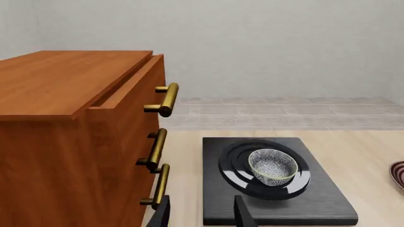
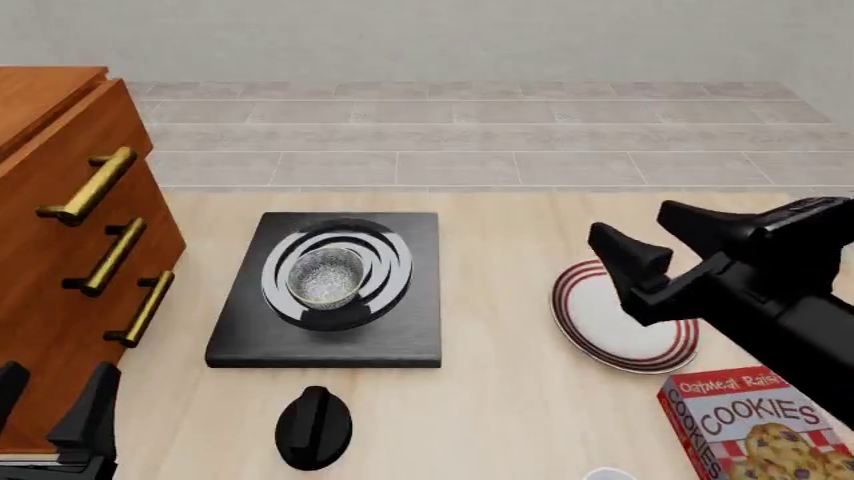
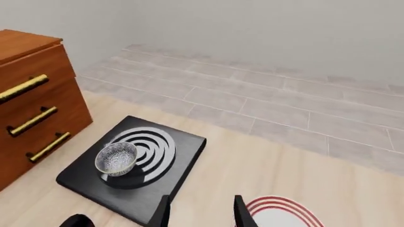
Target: Pick the akita bowl on the stove and place it on the plate.
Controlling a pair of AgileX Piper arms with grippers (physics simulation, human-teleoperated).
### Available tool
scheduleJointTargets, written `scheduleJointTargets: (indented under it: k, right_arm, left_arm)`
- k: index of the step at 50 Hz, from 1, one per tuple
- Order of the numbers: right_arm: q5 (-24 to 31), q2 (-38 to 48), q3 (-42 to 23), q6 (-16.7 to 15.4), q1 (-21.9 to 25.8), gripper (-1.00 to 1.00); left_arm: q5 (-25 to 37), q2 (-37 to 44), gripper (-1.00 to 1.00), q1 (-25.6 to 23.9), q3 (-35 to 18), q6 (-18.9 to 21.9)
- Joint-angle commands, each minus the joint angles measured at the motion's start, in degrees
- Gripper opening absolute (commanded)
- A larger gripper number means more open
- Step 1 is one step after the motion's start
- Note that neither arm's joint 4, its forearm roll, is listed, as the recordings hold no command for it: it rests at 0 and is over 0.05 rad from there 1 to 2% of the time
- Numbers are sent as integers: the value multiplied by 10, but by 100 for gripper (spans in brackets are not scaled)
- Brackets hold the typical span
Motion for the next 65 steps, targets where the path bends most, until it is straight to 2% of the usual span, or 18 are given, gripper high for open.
scheduleJointTargets:
  k: [1,6,7,9,16,22,28,30,33,34,36,39,44,47,51,52,55,65]
  right_arm:
    - [-41,144,-73,2,69,100]
    - [-55,196,-91,6,83,100]
    - [-57,249,-122,28,134,100]
    - [-51,259,-136,25,146,100]
    - [-51,299,-168,28,160,100]
    - [-57,364,-211,58,196,100]
    - [-68,391,-222,70,197,100]
    - [-75,403,-226,89,195,100]
    - [-84,413,-231,85,195,100]
    - [-91,419,-231,115,210,100]
    - [-90,427,-236,112,215,100]
    - [-101,429,-238,82,206,100]
    - [-109,458,-242,104,207,100]
    - [-127,473,-236,78,198,100]
    - [-132,491,-245,90,195,100]
    - [-128,496,-250,64,191,100]
    - [-132,510,-256,90,194,100]
    - [-142,543,-274,104,196,100]
  left_arm:
    - [0,0,100,0,0,0]
    - [0,0,100,0,0,0]
    - [0,0,100,0,0,0]
    - [0,0,100,0,0,0]
    - [0,0,100,0,0,0]
    - [0,0,100,0,0,0]
    - [0,0,100,0,0,0]
    - [0,0,100,0,0,0]
    - [0,0,100,0,0,0]
    - [0,0,100,0,0,0]
    - [0,0,100,0,0,0]
    - [0,0,100,0,0,0]
    - [0,0,100,0,0,0]
    - [0,0,100,0,0,0]
    - [0,0,100,0,0,0]
    - [0,0,100,0,0,0]
    - [0,0,100,0,0,0]
    - [0,0,100,0,0,0]
